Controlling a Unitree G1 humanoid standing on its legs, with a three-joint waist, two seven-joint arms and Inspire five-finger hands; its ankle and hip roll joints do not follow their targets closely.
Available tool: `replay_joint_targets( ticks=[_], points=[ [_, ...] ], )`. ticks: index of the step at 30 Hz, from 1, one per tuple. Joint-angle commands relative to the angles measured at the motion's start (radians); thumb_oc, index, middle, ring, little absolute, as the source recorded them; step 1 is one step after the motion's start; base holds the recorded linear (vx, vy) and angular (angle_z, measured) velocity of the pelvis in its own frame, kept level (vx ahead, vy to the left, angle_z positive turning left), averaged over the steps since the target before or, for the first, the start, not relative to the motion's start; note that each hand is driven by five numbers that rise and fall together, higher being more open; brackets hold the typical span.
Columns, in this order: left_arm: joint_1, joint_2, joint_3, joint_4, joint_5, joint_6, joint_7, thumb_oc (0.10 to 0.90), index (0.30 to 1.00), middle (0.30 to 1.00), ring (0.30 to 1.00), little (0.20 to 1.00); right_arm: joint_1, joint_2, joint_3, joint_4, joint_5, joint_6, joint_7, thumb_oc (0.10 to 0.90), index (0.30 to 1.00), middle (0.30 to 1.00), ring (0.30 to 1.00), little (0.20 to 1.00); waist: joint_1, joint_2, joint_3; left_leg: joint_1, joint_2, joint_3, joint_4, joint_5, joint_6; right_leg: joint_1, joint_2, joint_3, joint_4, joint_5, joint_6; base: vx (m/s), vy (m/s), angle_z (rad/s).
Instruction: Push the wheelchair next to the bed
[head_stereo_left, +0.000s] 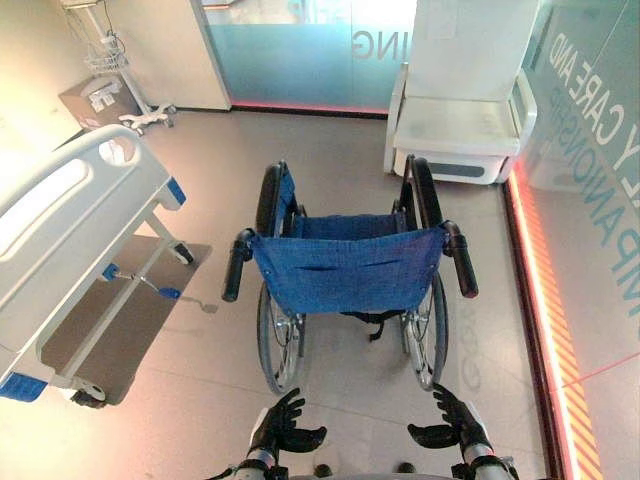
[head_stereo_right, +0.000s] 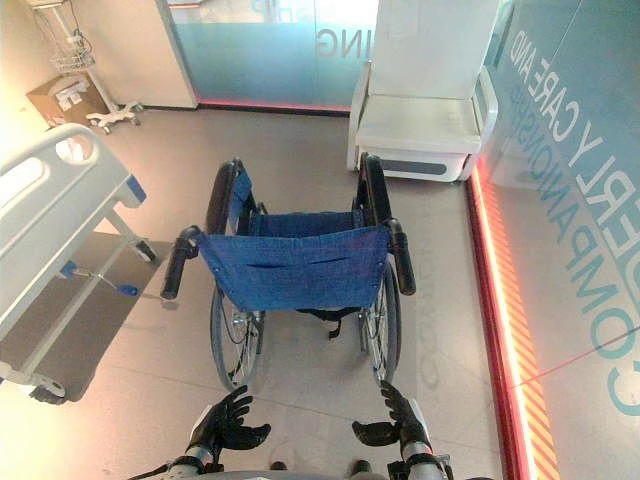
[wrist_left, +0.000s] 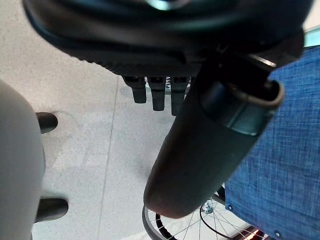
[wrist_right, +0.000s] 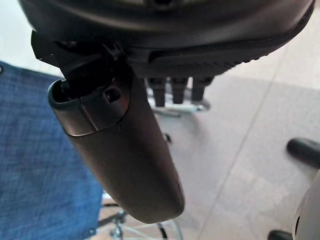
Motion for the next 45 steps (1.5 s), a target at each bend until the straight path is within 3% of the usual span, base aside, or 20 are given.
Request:
replay_joint_targets(
  ticks=[1, 10, 15, 25, 34, 39, 45],
  points=[
    [-0.052, 0.010, -0.016, 0.031, 0.022, -0.060, 0.008, 0.800, 0.900, 0.900, 0.900, 0.900, -0.054, 0.018, 0.015, 0.012, 0.011, -0.049, -0.021, 0.800, 0.900, 0.900, 0.900, 0.900, -0.009, -0.027, -0.005, -0.003, -0.063, 0.000, 0.020, -0.075, 0.008, -0.010, -0.027, -0.040, 0.080, -0.050, 0.021, 0.00, 0.000, 0.00],
    [-0.050, 0.008, -0.019, 0.024, 0.002, -0.043, 0.003, 0.800, 0.900, 0.900, 0.900, 0.900, -0.054, 0.026, 0.006, 0.021, 0.040, -0.026, -0.012, 0.800, 0.900, 0.900, 0.900, 0.900, -0.011, -0.028, -0.002, 0.000, -0.061, 0.002, 0.019, -0.075, 0.009, -0.012, -0.024, -0.036, 0.081, -0.049, 0.021, 0.00, 0.000, 0.00],
    [-0.054, 0.006, -0.012, 0.030, -0.007, -0.075, 0.029, 0.800, 0.900, 0.900, 0.900, 0.900, -0.054, 0.033, 0.000, 0.021, 0.104, -0.023, -0.008, 0.800, 0.900, 0.900, 0.900, 0.900, -0.013, -0.028, -0.002, 0.002, -0.061, 0.002, 0.016, -0.074, 0.008, -0.011, -0.023, -0.033, 0.079, -0.047, 0.021, 0.00, 0.000, 0.00],
    [-0.032, 0.027, 0.090, -0.122, -0.182, -0.124, 0.082, 0.800, 0.900, 0.900, 0.900, 0.900, -0.049, 0.005, -0.079, -0.115, 0.257, -0.038, 0.006, 0.800, 0.900, 0.900, 0.900, 0.900, -0.010, -0.032, 0.001, 0.005, -0.058, 0.007, 0.015, -0.070, 0.013, -0.012, -0.022, -0.025, 0.080, -0.040, 0.020, 0.00, 0.000, 0.00],
    [-0.061, 0.093, 0.256, -0.245, -0.268, -0.221, 0.252, 0.800, 0.900, 0.900, 0.900, 0.900, -0.087, -0.074, -0.202, -0.317, 0.388, -0.070, -0.019, 0.800, 0.900, 0.900, 0.900, 0.900, -0.014, -0.043, -0.003, 0.024, -0.052, 0.018, 0.011, -0.076, 0.013, 0.006, -0.020, -0.011, 0.073, -0.041, 0.014, 0.00, 0.000, 0.00],
    [-0.093, 0.132, 0.365, -0.337, -0.243, -0.279, 0.370, 0.800, 0.900, 0.900, 0.900, 0.900, -0.113, -0.133, -0.292, -0.433, 0.411, -0.095, -0.042, 0.800, 0.900, 0.900, 0.900, 0.900, -0.018, -0.048, -0.012, 0.025, -0.051, 0.019, 0.009, -0.076, 0.010, 0.006, -0.020, -0.004, 0.071, -0.042, 0.011, 0.00, 0.000, 0.00],
    [-0.132, 0.168, 0.419, -0.421, -0.178, -0.311, 0.467, 0.800, 0.900, 0.900, 0.900, 0.900, -0.147, -0.179, -0.361, -0.536, 0.417, -0.101, -0.067, 0.800, 0.900, 0.900, 0.900, 0.900, -0.022, -0.046, -0.019, 0.026, -0.051, 0.013, 0.006, -0.074, 0.009, 0.009, -0.021, 0.000, 0.067, -0.045, 0.011, 0.00, 0.000, 0.00]
  ],
)
